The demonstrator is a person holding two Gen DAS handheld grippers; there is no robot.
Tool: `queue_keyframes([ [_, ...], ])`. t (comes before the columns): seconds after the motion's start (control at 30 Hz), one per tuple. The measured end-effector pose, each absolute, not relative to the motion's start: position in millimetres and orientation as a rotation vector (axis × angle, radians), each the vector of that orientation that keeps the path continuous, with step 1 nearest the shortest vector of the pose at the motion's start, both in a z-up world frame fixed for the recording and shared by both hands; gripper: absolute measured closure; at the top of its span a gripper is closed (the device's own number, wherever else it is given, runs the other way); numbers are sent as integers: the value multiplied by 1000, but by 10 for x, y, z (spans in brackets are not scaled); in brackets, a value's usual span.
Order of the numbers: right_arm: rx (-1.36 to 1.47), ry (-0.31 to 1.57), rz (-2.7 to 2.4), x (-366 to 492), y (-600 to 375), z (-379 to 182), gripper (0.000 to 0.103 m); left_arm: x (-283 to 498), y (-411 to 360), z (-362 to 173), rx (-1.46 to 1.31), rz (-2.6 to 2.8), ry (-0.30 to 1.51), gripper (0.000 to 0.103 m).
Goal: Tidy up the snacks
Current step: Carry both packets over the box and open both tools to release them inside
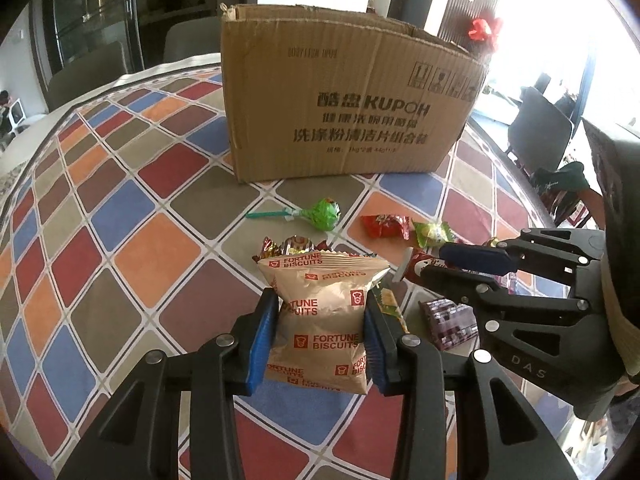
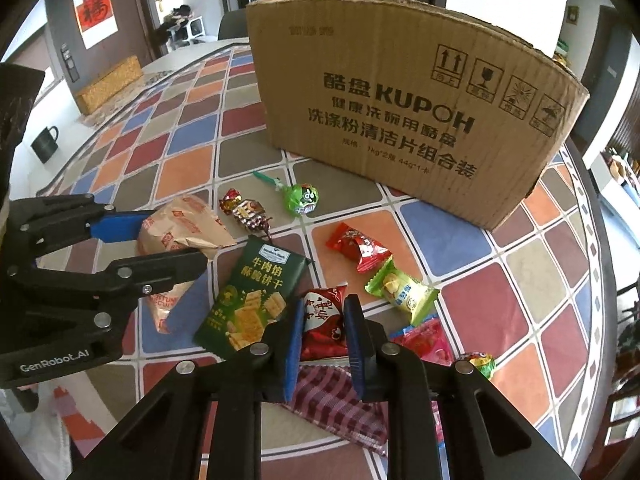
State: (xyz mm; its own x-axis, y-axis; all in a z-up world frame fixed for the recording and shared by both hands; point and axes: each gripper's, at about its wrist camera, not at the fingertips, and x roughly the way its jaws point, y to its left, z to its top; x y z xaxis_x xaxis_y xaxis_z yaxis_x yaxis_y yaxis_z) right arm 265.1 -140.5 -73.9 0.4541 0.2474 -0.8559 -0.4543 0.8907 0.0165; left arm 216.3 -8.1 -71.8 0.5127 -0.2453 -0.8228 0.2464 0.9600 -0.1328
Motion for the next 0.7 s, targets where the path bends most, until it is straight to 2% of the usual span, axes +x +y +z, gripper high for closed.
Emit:
queue_keyframes([
  [0.7, -150, 780, 386, 2659, -1529, 98, 82, 2341, -112, 83, -12, -276, 790, 63],
])
